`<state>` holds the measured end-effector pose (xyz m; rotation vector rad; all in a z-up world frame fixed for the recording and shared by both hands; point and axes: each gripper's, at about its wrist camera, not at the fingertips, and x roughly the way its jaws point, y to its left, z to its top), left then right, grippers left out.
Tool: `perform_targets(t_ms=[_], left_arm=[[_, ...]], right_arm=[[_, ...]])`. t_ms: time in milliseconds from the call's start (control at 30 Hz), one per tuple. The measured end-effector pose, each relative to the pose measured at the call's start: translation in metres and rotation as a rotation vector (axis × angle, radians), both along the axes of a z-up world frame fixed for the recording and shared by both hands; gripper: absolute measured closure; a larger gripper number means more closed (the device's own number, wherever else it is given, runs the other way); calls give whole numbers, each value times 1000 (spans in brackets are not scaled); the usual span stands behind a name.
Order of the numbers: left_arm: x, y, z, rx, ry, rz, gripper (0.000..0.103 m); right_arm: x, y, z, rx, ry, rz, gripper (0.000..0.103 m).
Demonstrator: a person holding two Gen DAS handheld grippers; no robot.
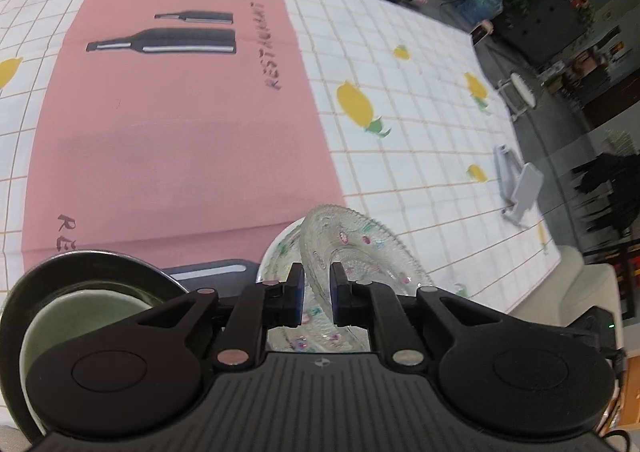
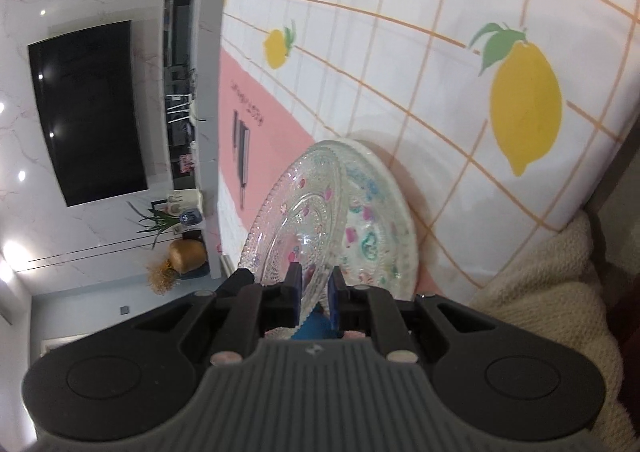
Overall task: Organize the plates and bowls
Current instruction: 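Lower the second glass plate onto the plate stack, then open both tools and release the second glass plate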
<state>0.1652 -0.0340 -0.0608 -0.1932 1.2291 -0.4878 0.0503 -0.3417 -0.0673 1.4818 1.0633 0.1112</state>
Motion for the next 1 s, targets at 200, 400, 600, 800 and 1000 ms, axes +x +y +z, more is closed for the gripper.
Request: perform_targets(t_ms=[200,400,600,800,1000], left_arm=[[-1,-5,-6,50,-9,-12,87],[-8,-17,-5,164,-63,-43,84],[-14,-21,3,207,-111,-35,54],[-23,-24,14,231,-150,-33,48],[-39,-25,34,297,-266,-17,40]], right_arm=[[1,-2,-8,-4,36,-14,96],[5,1,-6,-88,88,18,96],[15,18,18,-321,71,93,95],[20,36,38,-435,53,229,87],[19,53,59,-553,-2,315,52]])
